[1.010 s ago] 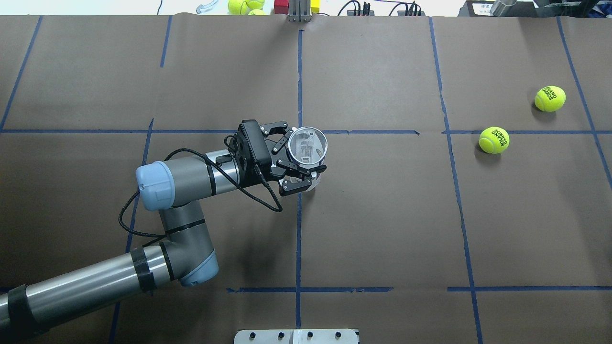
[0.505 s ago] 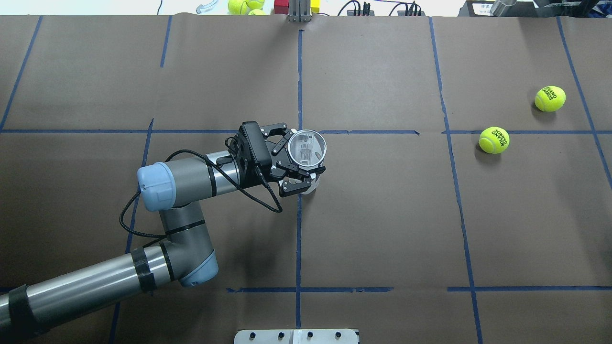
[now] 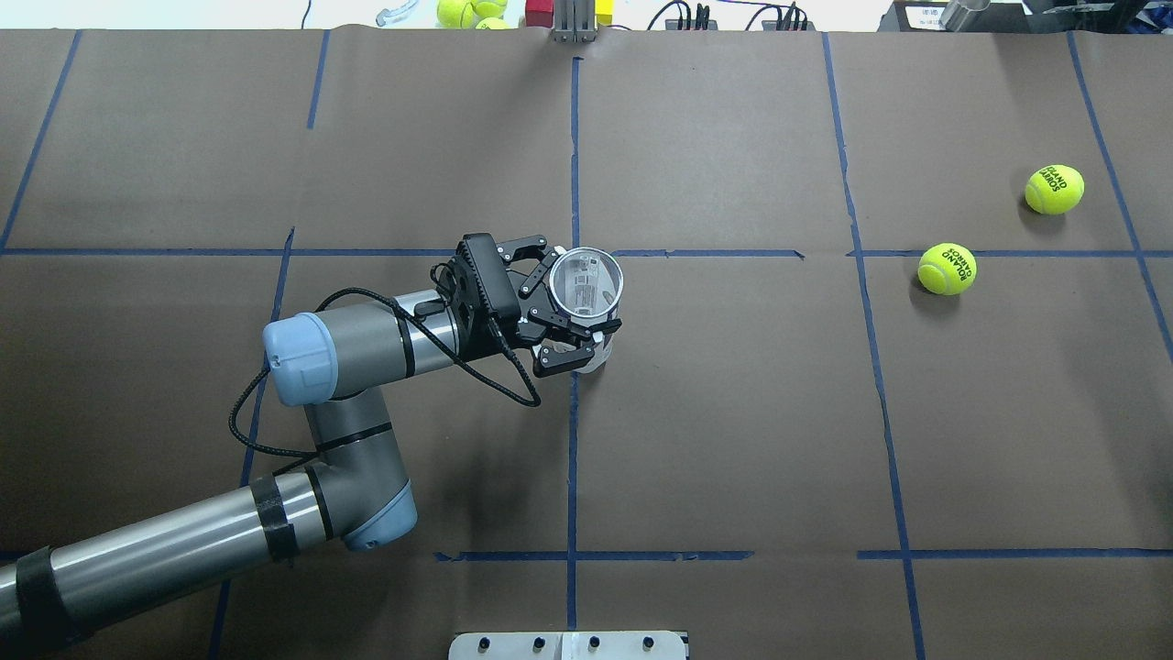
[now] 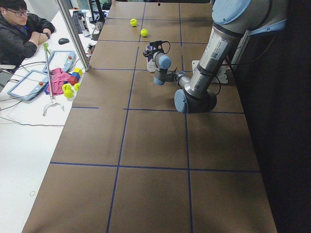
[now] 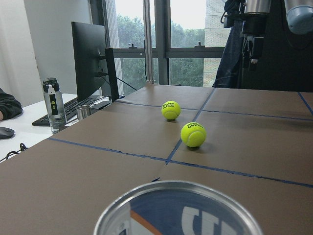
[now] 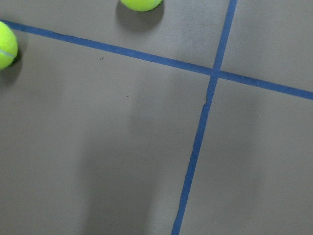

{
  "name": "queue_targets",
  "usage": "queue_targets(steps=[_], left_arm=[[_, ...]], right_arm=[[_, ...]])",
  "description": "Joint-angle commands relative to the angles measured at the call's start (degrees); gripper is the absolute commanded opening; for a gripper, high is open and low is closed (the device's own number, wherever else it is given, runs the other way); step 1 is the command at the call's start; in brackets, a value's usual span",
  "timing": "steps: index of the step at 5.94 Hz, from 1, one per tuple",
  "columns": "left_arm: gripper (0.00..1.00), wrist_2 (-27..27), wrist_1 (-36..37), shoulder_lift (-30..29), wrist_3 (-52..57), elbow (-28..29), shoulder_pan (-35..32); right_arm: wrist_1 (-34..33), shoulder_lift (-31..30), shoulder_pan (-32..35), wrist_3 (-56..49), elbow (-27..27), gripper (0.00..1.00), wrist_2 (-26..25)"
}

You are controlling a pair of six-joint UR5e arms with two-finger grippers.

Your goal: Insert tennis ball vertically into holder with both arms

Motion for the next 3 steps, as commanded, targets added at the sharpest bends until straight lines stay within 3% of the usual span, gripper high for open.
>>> queue_targets(steps=[1,3], left_arm=[[0.9,0.2,0.0,0.3,0.0,0.0,0.0],[0.9,0.2,0.0,0.3,0.0,0.0,0.0]], right_arm=[[-0.3,2.9,-0.1,0.1,0.4,1.0,0.3],[-0.7,7.3,-3.6,8.4,3.6,1.0,0.5]])
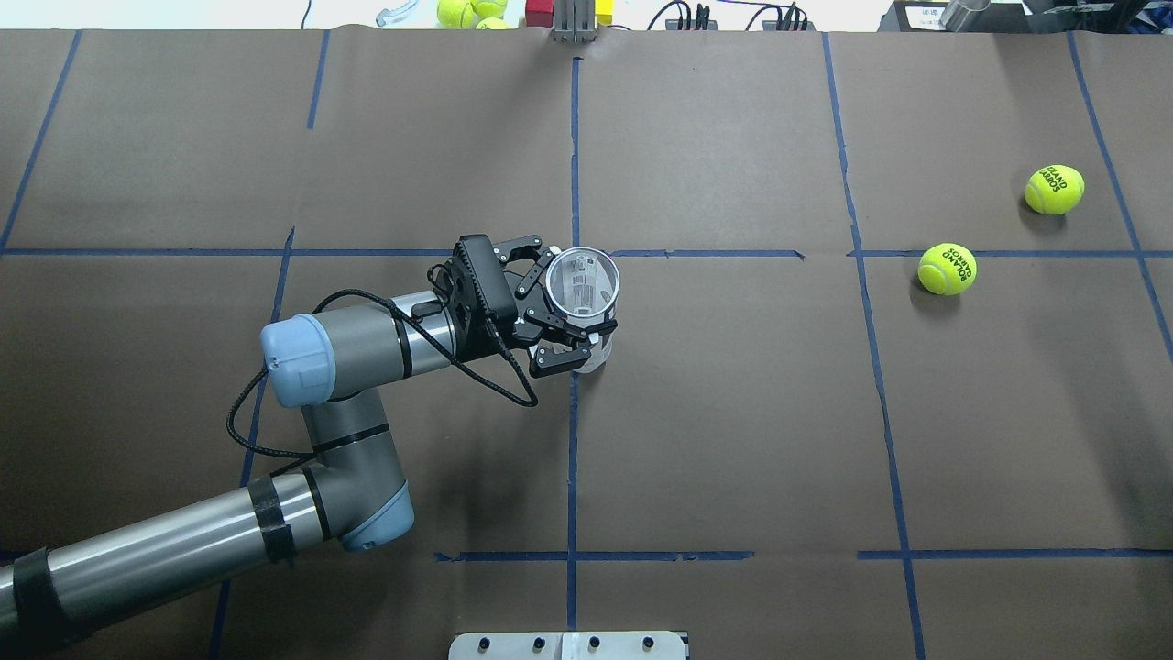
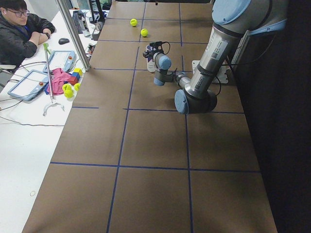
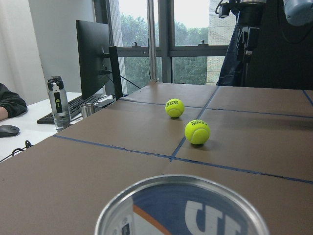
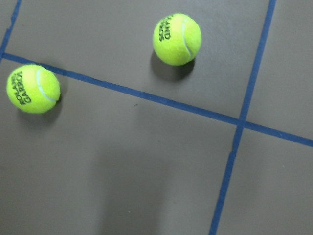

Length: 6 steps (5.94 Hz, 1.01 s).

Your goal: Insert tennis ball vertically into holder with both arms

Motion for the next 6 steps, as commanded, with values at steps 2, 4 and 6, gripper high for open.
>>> queue_targets(steps=[2,4,6], left_arm=[[0.9,0.0,0.0,0.0,0.0,0.0,0.0],[0.9,0.0,0.1,0.0,0.0,0.0,0.0],[0.9,0.0,0.0,-0.1,0.0,0.0,0.0]], right_arm=[[0.5,9.7,-10.4,15.7,1.1,1.0,-2.0],[0.2,17.0,-22.6,25.9,-0.6,1.0,-13.0],[0.7,20.5,-27.0,26.8,-6.2,1.0,-17.8]])
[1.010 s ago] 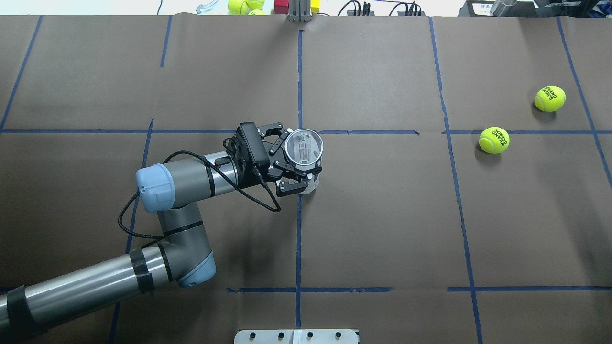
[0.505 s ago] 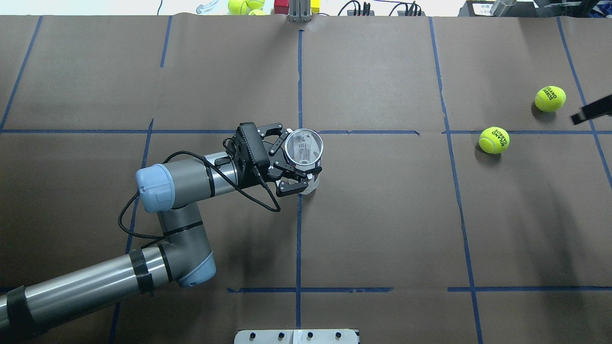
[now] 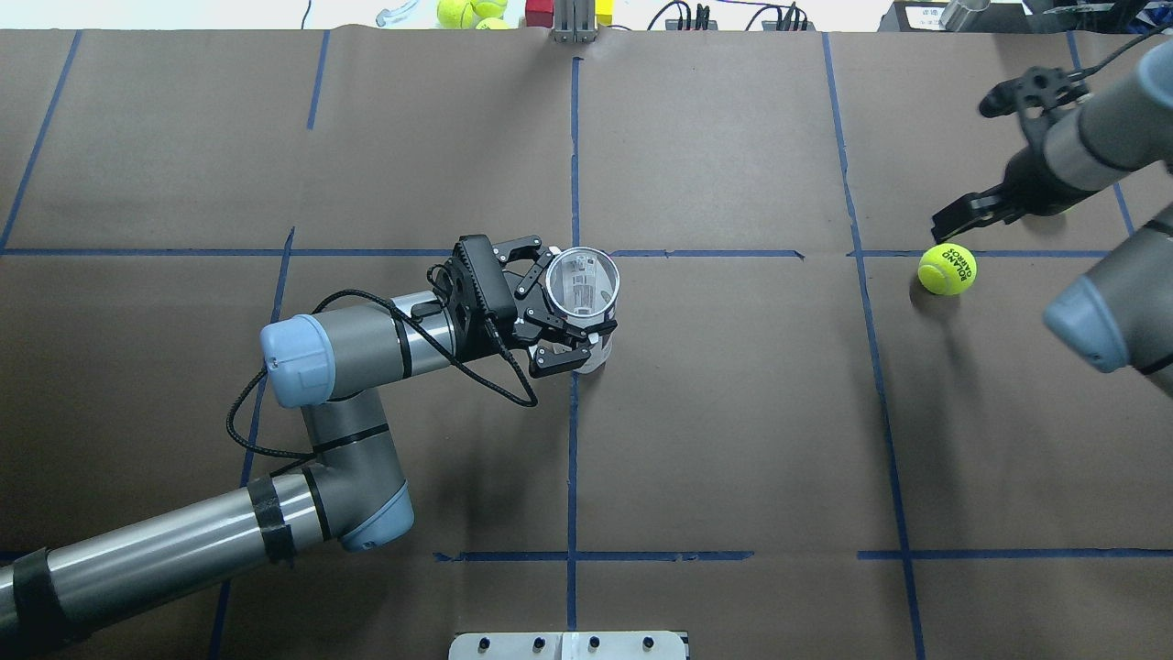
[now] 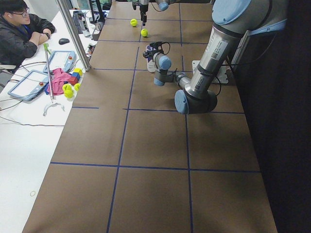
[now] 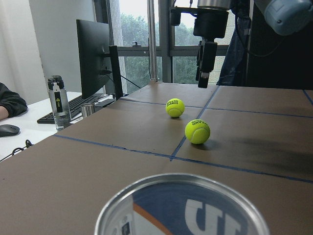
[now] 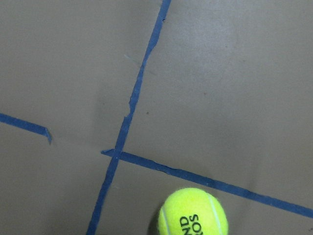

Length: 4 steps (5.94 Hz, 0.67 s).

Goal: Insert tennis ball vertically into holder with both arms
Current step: 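Reach the right gripper to the nearer tennis ball and grasp it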

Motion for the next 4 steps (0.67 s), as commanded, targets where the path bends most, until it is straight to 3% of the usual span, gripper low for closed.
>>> queue_targets(steps=[1,4], left_arm=[[0.9,0.0,0.1,-0.1,0.0,0.0,0.0],[0.9,0.0,0.1,-0.2,0.0,0.0,0.1]], right_arm=[[0.2,1.0,-2.3,-0.7,-2.6,1.0,-2.1],[0.2,0.6,-2.4,-7.1,-6.1,1.0,-5.0]])
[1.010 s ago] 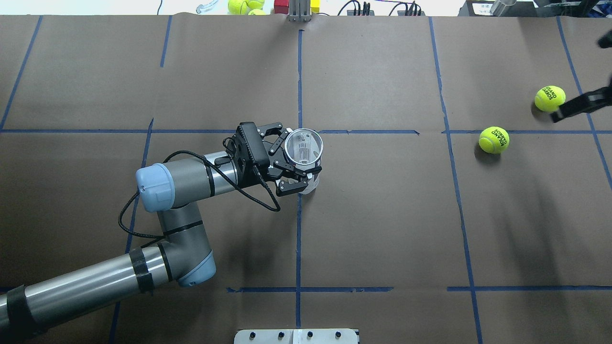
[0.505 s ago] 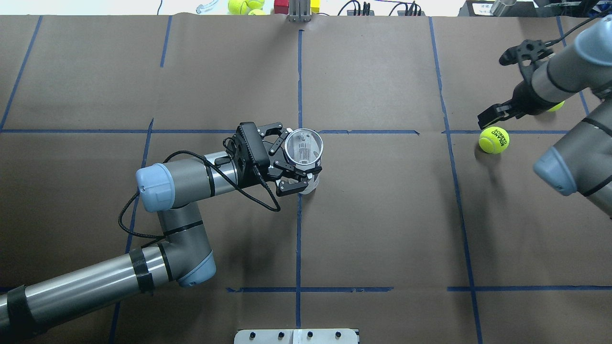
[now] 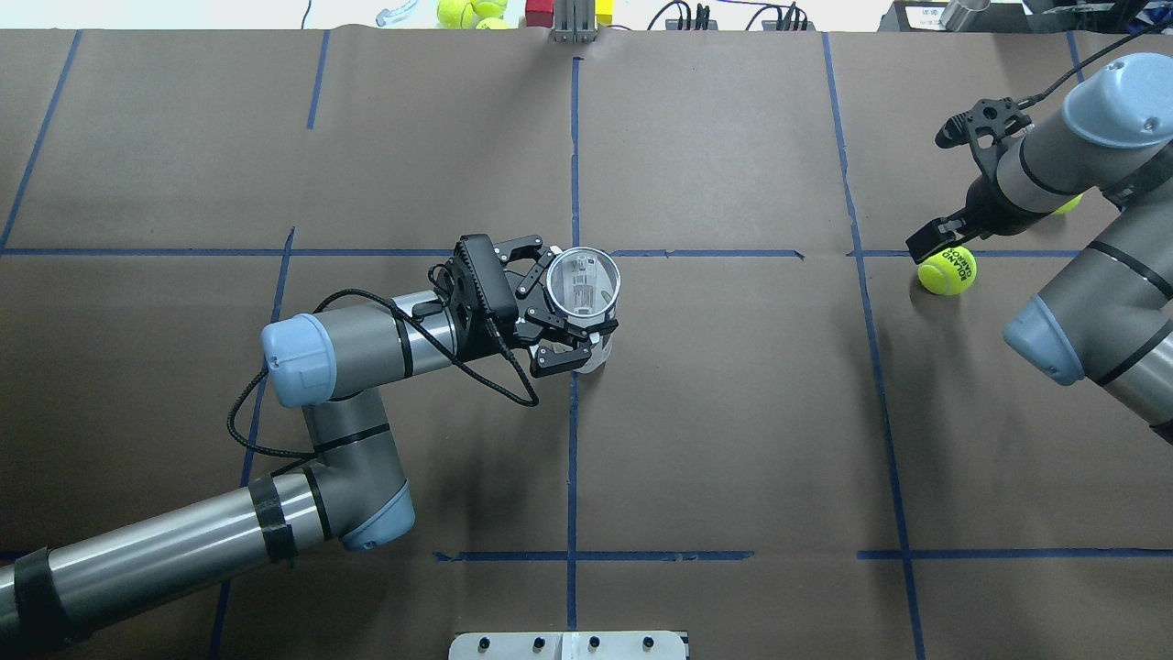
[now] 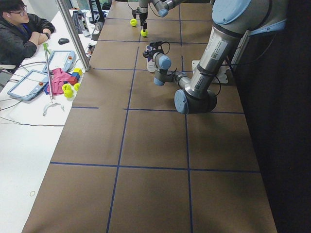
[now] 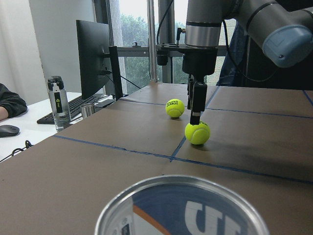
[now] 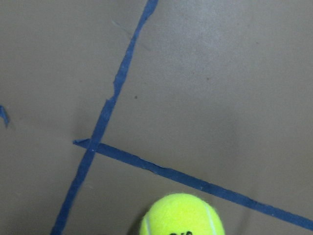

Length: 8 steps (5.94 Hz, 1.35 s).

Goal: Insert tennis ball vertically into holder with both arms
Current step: 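Reach the right gripper to the nearer tennis ball and grasp it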

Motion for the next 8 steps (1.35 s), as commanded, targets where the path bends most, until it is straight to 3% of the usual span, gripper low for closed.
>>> queue_targets(steps=[1,5,7,8], left_arm=[[0.9,0.0,0.0,0.1,0.0,0.0,0.1],[0.9,0.0,0.0,0.1,0.0,0.0,0.5],[0.9,0.0,-0.1,0.2,0.0,0.0,0.5],[0.9,0.0,-0.1,0.2,0.0,0.0,0.5]], right_arm=[[0.0,0.4,-0.3,-2.2,-2.7,1.0,-1.4],[0.0,0.5,-2.6,-2.1,-4.0,1.0,-1.6],[5.7,0.5,-3.5,-2.2,-8.5,0.98,-1.7],[5.9,1.4,-3.5,-2.5,-8.7,0.43,-1.5]])
